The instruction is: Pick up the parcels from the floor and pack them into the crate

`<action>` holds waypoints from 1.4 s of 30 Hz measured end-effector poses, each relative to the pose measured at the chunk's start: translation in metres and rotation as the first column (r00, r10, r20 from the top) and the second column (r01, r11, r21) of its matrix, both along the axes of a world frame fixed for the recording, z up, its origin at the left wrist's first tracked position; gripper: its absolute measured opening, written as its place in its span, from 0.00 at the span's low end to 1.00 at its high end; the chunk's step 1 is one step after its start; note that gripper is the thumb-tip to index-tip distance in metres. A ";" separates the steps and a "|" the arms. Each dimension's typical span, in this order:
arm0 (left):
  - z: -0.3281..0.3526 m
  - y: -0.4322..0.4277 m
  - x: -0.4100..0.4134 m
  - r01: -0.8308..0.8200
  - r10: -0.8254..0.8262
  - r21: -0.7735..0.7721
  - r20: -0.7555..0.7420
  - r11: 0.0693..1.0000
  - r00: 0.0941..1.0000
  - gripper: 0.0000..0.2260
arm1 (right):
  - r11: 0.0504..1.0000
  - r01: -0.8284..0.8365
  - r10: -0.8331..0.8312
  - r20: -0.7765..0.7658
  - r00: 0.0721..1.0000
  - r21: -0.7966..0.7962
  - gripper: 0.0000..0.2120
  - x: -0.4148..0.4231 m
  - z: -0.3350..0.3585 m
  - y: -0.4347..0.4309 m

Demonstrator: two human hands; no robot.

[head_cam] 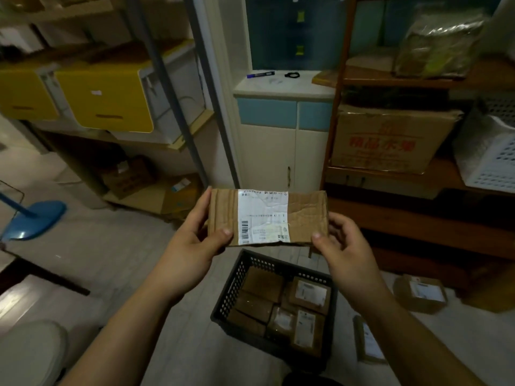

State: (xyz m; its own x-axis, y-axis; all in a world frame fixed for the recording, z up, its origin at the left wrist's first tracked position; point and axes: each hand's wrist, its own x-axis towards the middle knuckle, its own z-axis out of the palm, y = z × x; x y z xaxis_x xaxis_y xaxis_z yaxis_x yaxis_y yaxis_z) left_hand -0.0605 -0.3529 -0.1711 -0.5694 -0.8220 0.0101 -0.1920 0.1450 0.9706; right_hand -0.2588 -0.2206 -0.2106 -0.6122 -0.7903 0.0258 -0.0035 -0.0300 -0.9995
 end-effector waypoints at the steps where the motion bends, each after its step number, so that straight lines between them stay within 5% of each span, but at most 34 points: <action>1: -0.001 -0.012 0.000 -0.002 0.002 -0.001 0.004 1.000 1.000 0.30 | 1.000 -0.001 0.001 0.000 1.000 0.003 0.17 0.002 -0.002 -0.011; 9: -0.031 -0.088 0.007 0.076 -0.078 0.075 0.030 0.994 0.997 0.32 | 0.993 0.086 -0.081 -0.068 0.994 0.078 0.21 0.030 -0.015 -0.062; 14: -0.051 -0.137 0.010 0.216 -0.232 0.232 0.046 0.948 0.972 0.32 | 0.959 0.233 -0.202 -0.187 0.961 0.162 0.40 0.072 -0.031 -0.067; 20: -0.074 -0.182 0.020 0.446 -0.479 0.191 0.191 0.875 0.857 0.33 | 0.809 0.280 0.114 -0.605 0.788 0.517 0.44 0.131 -0.041 -0.069; 23: -0.084 -0.185 0.018 0.536 -0.577 0.230 0.192 0.813 0.794 0.32 | 0.749 0.366 0.217 -0.727 0.652 0.552 0.44 0.148 -0.051 -0.070; 26: -0.092 -0.176 0.012 0.543 -0.578 0.204 0.203 0.814 0.790 0.29 | 0.708 0.383 0.175 -0.673 0.719 0.593 0.44 0.158 -0.064 -0.069; 29: -0.105 -0.161 0.001 0.497 -0.521 0.161 0.208 0.853 0.828 0.44 | 0.677 0.372 0.066 -0.556 0.828 0.635 0.44 0.153 -0.076 -0.066; 33: -0.139 -0.139 -0.020 0.446 -0.494 0.250 0.180 0.859 0.851 0.32 | 0.675 0.321 0.041 -0.469 0.882 0.664 0.45 0.131 -0.097 -0.065; 42: -0.265 -0.125 -0.073 0.353 -0.392 0.184 0.266 0.918 0.881 0.28 | 0.659 0.233 0.088 -0.381 0.920 0.715 0.43 0.086 -0.212 -0.073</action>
State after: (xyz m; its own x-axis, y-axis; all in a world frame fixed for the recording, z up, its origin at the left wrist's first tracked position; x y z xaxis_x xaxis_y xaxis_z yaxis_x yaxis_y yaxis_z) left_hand -0.1333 -0.4774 -0.4364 -0.7945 -0.5317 -0.2932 -0.4250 0.1423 0.8939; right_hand -0.1724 -0.2940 -0.4226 -0.7394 -0.5943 -0.3165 -0.3245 0.7264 -0.6059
